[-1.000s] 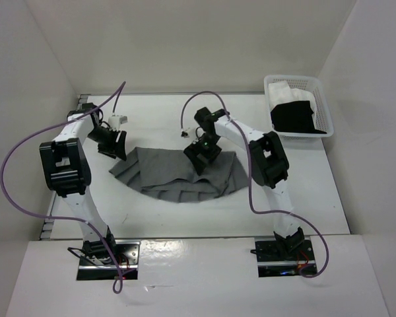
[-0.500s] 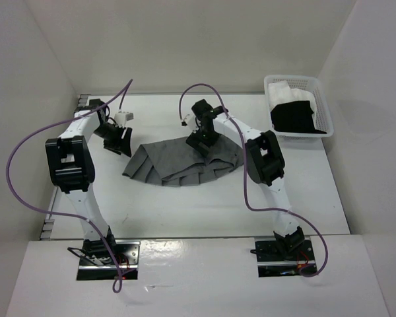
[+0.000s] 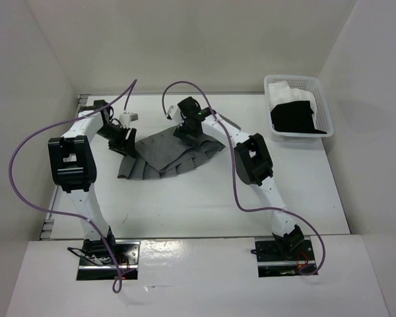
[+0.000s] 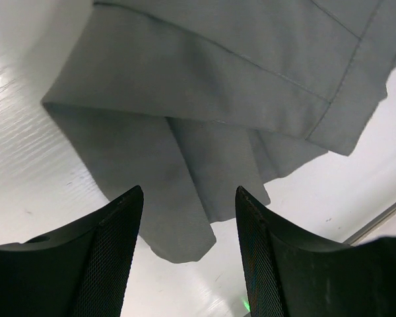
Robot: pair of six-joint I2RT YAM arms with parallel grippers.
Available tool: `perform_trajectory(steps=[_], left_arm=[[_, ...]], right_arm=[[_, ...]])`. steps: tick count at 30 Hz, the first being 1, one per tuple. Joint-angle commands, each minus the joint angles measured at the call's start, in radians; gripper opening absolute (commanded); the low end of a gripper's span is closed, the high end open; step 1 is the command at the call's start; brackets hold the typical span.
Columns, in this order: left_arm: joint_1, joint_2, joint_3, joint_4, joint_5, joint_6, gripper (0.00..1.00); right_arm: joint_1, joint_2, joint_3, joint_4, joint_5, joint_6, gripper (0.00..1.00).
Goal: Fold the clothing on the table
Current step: Fold the skirt
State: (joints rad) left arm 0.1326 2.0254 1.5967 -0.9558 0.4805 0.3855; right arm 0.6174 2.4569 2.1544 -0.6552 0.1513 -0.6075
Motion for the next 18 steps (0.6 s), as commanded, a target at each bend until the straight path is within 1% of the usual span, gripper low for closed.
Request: perform_trajectory(steps=[1,2,3,4,5,6,7,8,9,10,11,12,14,15,16,18], left_arm=[[-0.017,-0.044,0.000,-0.018,0.049,-0.002,0.65],[-0.018,-0.044,0.011,-0.018,0.049,0.007,0.65],[-0.018,-0.034,0.034,-0.018,0.049,0.007,0.65],[-0.018,-0.034,0.043,-0.006,0.026,0.016,0.65],[-0.018,-0.034,0.043,-0.006,0.014,0.016,0.65],[-0.018,-0.034,0.070,0.006,0.004,0.029,0.65],[-0.018,-0.025,0.081,0.018,-0.006,0.029,0.65],[-0.018,-0.025,0.097,0.019,-0.006,0.029,0.65],[-0.007,-0.011,0.112,0.019,-0.006,0.039,0.65],[0.005,0.007,0.149,0.028,-0.006,0.039,0.65],[0.005,0.018,0.167,0.028,0.022,0.039,0.65],[0.030,0.042,0.186,0.028,0.035,0.039,0.65],[0.041,0.070,0.218,0.028,0.053,0.052,0.64],[0.041,0.097,0.241,0.028,0.069,0.061,0.64],[0.041,0.111,0.252,0.028,0.069,0.073,0.61],[0.050,0.163,0.270,0.028,0.095,0.087,0.61]], right_arm=[[0.024,0.050,0.169,0.062,0.054,0.006,1.00],[0.024,0.062,0.224,-0.027,0.006,0.024,1.00],[0.024,0.074,0.281,-0.078,-0.037,0.044,1.00],[0.007,0.074,0.392,-0.189,-0.089,0.081,1.00],[-0.008,0.074,0.454,-0.249,-0.151,0.100,1.00],[-0.025,0.074,0.552,-0.301,-0.285,0.116,1.00],[-0.060,0.054,0.532,-0.328,-0.347,0.129,1.00],[-0.077,-0.041,0.475,-0.328,-0.402,0.129,1.00],[-0.094,-0.083,0.381,-0.328,-0.517,0.129,1.00],[-0.134,-0.119,0.346,-0.328,-0.574,0.129,1.00],[-0.152,-0.178,0.313,-0.355,-0.625,0.118,1.00],[-0.171,-0.209,0.230,-0.356,-0.683,0.109,1.00],[-0.206,-0.268,0.130,-0.365,-0.684,0.075,1.00],[-0.215,-0.324,0.033,-0.365,-0.684,0.065,1.00],[-0.226,-0.349,-0.009,-0.374,-0.684,0.064,1.00],[-0.242,-0.415,-0.121,-0.374,-0.668,0.051,1.00]])
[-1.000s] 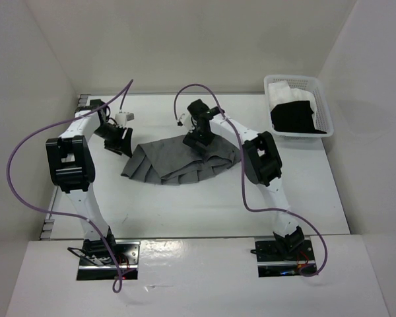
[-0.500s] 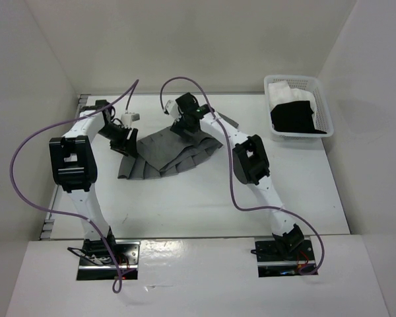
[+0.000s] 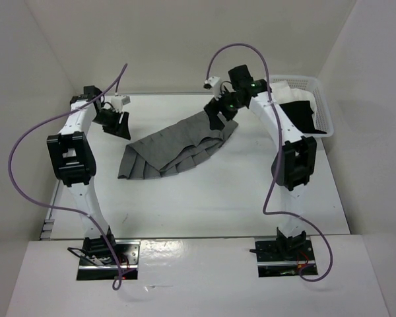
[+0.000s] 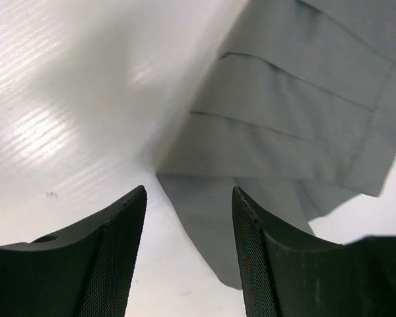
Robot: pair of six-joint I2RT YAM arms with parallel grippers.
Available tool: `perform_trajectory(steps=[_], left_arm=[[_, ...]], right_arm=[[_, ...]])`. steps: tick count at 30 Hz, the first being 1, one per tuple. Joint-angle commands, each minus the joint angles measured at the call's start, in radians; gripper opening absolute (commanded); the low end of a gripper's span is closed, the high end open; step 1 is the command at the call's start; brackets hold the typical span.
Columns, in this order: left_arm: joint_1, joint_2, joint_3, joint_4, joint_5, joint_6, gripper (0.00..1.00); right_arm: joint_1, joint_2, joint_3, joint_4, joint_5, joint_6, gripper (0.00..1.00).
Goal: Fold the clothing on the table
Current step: Fold the skirt
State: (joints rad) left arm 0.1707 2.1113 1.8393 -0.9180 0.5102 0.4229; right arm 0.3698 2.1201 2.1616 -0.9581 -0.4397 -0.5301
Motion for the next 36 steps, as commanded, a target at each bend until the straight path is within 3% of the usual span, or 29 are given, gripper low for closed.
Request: perform_trajectory(steps=[1,5,17,23,30,36], left_arm=[[0.012,0.097,0.046,-0.010,0.065,0.050,0.61],[0.012,0.225,0.141,-0.086,0.129,0.105,0.61],[0.053,0.487,0.477,-0.381,0.269,0.220,0.61],[0.053,0.464,0.338,-0.381,0.248,0.286,0.64],[0.053,0.366,0.123,-0.381,0.248,0.369,0.78],[0.053,0.338,0.011,-0.334,0.257,0.369,0.78]], right_arm=[[-0.009,-0.100,-0.166,-0.071,-0.065,-0.027,1.00],[-0.043,-0.192,-0.331,-0.060,-0.013,-0.027,1.00],[-0.080,-0.221,-0.362,-0.083,0.058,-0.016,1.00],[-0.080,-0.203,-0.352,-0.074,0.067,-0.007,1.00],[-0.080,-0.183,-0.352,-0.065,0.067,-0.007,1.00],[-0.080,-0.163,-0.342,-0.065,0.048,-0.007,1.00]])
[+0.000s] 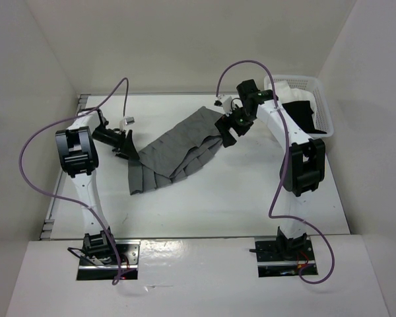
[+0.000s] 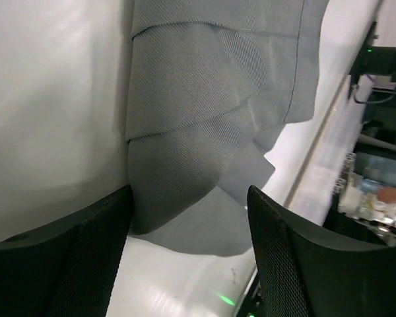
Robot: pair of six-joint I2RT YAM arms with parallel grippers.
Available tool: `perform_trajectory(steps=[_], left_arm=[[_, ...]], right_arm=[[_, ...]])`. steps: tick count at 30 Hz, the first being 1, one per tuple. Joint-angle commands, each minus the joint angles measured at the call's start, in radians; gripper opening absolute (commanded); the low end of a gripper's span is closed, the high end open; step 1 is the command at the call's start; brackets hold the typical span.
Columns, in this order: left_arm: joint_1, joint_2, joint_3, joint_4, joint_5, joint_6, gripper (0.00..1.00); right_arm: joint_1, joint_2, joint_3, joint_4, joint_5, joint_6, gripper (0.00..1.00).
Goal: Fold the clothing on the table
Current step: Fold the skirt
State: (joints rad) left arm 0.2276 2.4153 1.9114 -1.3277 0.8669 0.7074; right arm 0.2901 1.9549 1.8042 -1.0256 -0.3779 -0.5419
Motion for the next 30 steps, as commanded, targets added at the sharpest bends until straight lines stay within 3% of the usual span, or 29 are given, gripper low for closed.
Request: perform_trajectory(steps=[1,4,5,11,14,18,21,25,30], left_arm=[[-0.004,0.034,-0.077,0.087,-0.091,0.084,0.72],[-0.004,0.034,-0.101,0.101,-0.066,0.073,0.65],[-0.004,0.025,-0.101,0.114,-0.066,0.063,0.55],[-0.004,0.007,-0.138,0.183,-0.048,0.011,0.23],[-0.004,-0.004,-0.147,0.202,-0.048,-0.015,0.00],[0.007,-0.039,-0.175,0.214,-0.068,-0.026,0.00],[0.018,-0.048,-0.184,0.214,-0.089,-0.026,0.00],[0.018,-0.059,-0.195,0.205,-0.114,-0.037,0.00],[0.018,-0.105,-0.206,0.228,-0.149,-0.069,0.00]], right_arm=[[0.000,0.002,0.015,0.002,-0.022,0.005,1.00],[0.000,0.002,0.015,0.002,-0.023,0.005,1.00],[0.000,0.002,0.004,0.002,-0.023,0.005,1.00],[0.000,0.002,-0.026,0.031,-0.013,0.014,1.00],[0.000,-0.007,-0.036,0.045,-0.013,0.014,1.00],[-0.049,0.032,-0.008,0.091,-0.024,0.040,1.00],[-0.113,0.136,0.136,0.075,-0.131,0.062,1.00],[-0.212,0.405,0.577,-0.117,-0.326,0.048,1.00],[-0.187,0.574,0.685,-0.203,-0.369,-0.006,1.00]])
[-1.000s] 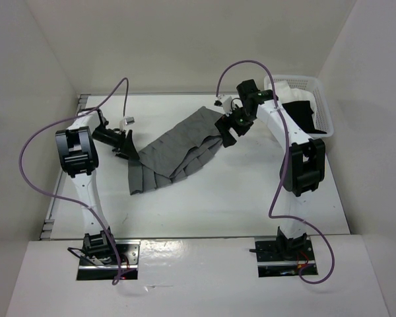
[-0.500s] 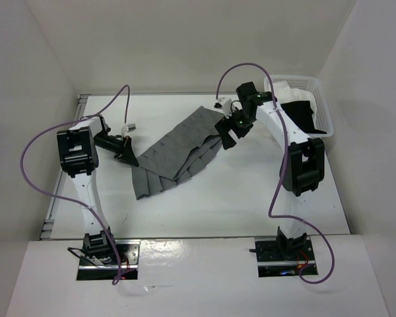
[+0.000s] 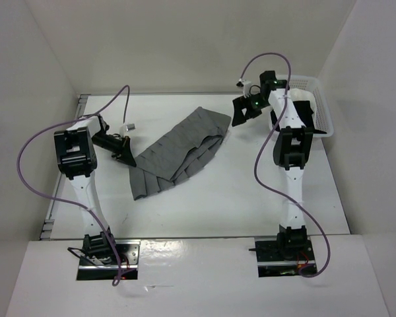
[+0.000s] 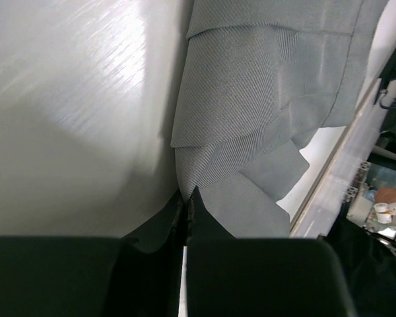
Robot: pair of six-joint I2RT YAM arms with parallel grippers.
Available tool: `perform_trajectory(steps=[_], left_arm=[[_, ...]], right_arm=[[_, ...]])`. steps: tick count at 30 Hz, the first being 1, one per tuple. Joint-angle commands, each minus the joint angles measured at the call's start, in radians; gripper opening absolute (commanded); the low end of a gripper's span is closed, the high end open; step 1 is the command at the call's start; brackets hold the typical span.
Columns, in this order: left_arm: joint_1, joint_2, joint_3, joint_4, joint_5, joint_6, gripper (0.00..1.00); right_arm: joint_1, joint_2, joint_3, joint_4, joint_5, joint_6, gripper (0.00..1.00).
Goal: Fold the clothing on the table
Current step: Fold the skirt
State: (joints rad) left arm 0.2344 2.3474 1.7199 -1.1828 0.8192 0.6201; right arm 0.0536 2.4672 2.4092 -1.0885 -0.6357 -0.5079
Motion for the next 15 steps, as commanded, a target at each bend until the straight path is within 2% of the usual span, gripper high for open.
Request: perform_trajectory(steps=[1,6,15], left_arm=[[0.011,-0.037,-0.014,0.083,-0.101,0.007,0.00],[-0.029,-0.066,-0.037,0.129,-0.118,-0.019,0.00],[-0.050,-0.076,-0.085,0.175,-0.156,-0.049,0.00]], right_arm=[[0.049,0.085,0.126,-0.154,-0.123,-0.040,1.00],[0.058,0.211,0.252,-0.197,-0.159,-0.064,1.00],[0.058,0.308,0.314,-0.206,-0.196,-0.064,1.00]])
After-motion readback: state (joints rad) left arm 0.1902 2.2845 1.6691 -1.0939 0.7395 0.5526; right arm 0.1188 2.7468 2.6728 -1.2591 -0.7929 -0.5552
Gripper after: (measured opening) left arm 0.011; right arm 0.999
